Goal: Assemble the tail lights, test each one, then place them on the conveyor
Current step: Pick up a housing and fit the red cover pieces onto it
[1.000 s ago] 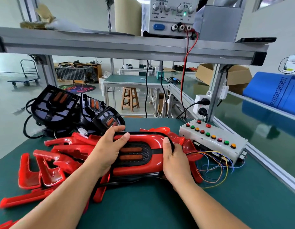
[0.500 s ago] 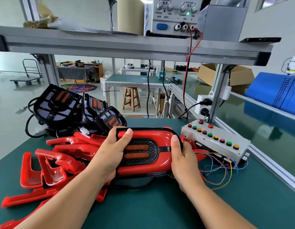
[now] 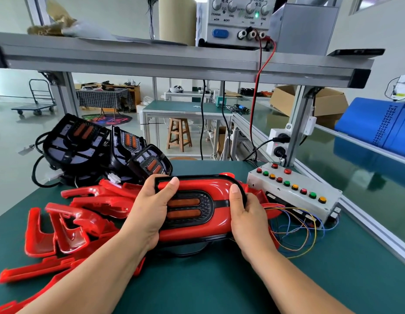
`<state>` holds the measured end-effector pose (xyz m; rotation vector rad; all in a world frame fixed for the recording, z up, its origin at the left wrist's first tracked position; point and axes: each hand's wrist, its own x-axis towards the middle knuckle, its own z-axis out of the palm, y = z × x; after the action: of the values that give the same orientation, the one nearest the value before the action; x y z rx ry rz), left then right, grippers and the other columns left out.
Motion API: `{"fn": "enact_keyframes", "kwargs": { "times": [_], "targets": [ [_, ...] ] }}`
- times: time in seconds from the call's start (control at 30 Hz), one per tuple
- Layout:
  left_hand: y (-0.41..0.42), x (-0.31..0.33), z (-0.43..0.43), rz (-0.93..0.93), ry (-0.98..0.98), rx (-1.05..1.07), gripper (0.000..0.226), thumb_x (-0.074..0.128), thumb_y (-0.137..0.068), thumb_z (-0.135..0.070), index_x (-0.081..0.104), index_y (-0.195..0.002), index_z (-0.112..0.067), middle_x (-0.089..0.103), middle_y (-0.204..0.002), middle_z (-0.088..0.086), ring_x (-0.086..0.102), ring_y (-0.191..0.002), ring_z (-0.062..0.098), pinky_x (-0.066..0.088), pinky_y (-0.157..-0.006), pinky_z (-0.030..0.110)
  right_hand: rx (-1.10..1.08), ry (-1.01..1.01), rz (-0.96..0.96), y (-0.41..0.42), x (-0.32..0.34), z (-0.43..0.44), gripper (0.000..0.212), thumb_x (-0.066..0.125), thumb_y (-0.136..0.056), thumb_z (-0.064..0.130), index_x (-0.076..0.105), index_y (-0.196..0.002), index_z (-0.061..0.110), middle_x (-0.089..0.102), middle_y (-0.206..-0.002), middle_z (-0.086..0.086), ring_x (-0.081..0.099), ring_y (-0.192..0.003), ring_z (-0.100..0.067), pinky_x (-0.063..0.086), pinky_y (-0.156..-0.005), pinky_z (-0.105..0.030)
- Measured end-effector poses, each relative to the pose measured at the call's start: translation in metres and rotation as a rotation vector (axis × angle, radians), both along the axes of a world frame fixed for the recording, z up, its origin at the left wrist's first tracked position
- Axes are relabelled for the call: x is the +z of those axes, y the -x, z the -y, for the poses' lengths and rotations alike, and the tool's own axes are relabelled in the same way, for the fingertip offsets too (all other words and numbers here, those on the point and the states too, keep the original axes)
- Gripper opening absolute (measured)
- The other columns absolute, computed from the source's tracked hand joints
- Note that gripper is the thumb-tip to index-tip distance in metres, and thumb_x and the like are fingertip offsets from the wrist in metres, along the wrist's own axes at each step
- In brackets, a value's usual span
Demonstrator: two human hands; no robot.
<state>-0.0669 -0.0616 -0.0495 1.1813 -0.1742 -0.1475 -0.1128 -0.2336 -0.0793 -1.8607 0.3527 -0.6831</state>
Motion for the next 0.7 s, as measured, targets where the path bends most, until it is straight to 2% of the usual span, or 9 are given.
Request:
{"fn": "enact_keyframes", "kwargs": {
  "times": [0.2,0.33,0.47,0.53,0.63,0.7],
  "targets": [
    [0.0020,0.0012,-0.0013,-0.036,-0.054,-0.068,0.025,0.062,-0.091,-0.035,0.052,-0.110,-0.022,0.074,-0.089,0.017,0.072,-0.075,0.039,0.057,-0.056,0.046,0.026,-0.114,-0.016,-0.0002,-0.0027,0.0028,0.055,0.043,-0.085,0.068,0.058,-0.085,0.015,0.066,-0.086,-0.006,0.063,-0.086,-0.025,0.051,-0.086,-0.045],
    [0.0046,0.0022,0.0010,-0.030,-0.059,-0.092,0.029,0.063,-0.088,-0.037,0.052,-0.111,-0.023,0.075,-0.089,0.017,0.072,-0.076,0.039,0.057,-0.056,0.046,0.043,-0.155,-0.037,0.0018,-0.0013,0.0043,0.072,0.037,-0.070,0.083,0.058,-0.087,0.016,0.066,-0.089,-0.006,0.064,-0.089,-0.024,0.051,-0.088,-0.045],
    [0.0074,0.0029,0.0029,-0.020,-0.048,-0.114,0.042,0.067,-0.076,-0.041,0.054,-0.111,-0.023,0.074,-0.093,0.018,0.072,-0.079,0.040,0.057,-0.059,0.048,0.056,-0.189,-0.055,0.0035,0.0002,0.0047,0.077,0.042,-0.060,0.089,0.058,-0.092,0.021,0.068,-0.095,-0.002,0.065,-0.094,-0.024,0.051,-0.093,-0.047],
    [0.0078,0.0025,0.0032,-0.026,-0.028,-0.143,0.040,0.066,-0.079,-0.042,0.054,-0.112,-0.023,0.073,-0.096,0.020,0.071,-0.083,0.042,0.057,-0.062,0.051,0.050,-0.209,-0.052,0.0042,0.0012,0.0045,0.079,0.044,-0.056,0.090,0.059,-0.094,0.022,0.068,-0.098,-0.001,0.065,-0.096,-0.023,0.051,-0.094,-0.047],
    [0.0082,0.0024,0.0018,-0.050,0.003,-0.195,0.025,0.055,-0.094,-0.043,0.058,-0.111,-0.026,0.072,-0.101,0.021,0.070,-0.088,0.044,0.056,-0.068,0.056,0.022,-0.232,-0.037,0.0047,0.0027,0.0061,0.078,0.047,-0.056,0.089,0.059,-0.090,0.020,0.068,-0.095,-0.003,0.065,-0.092,-0.025,0.052,-0.091,-0.047],
    [0.0091,0.0024,0.0018,-0.051,0.008,-0.193,0.021,0.049,-0.098,-0.040,0.060,-0.109,-0.026,0.072,-0.101,0.022,0.070,-0.087,0.044,0.057,-0.067,0.055,0.018,-0.239,-0.038,0.0050,0.0028,0.0061,0.078,0.047,-0.056,0.090,0.059,-0.089,0.019,0.068,-0.094,-0.004,0.066,-0.091,-0.026,0.053,-0.089,-0.048]
  ]
}}
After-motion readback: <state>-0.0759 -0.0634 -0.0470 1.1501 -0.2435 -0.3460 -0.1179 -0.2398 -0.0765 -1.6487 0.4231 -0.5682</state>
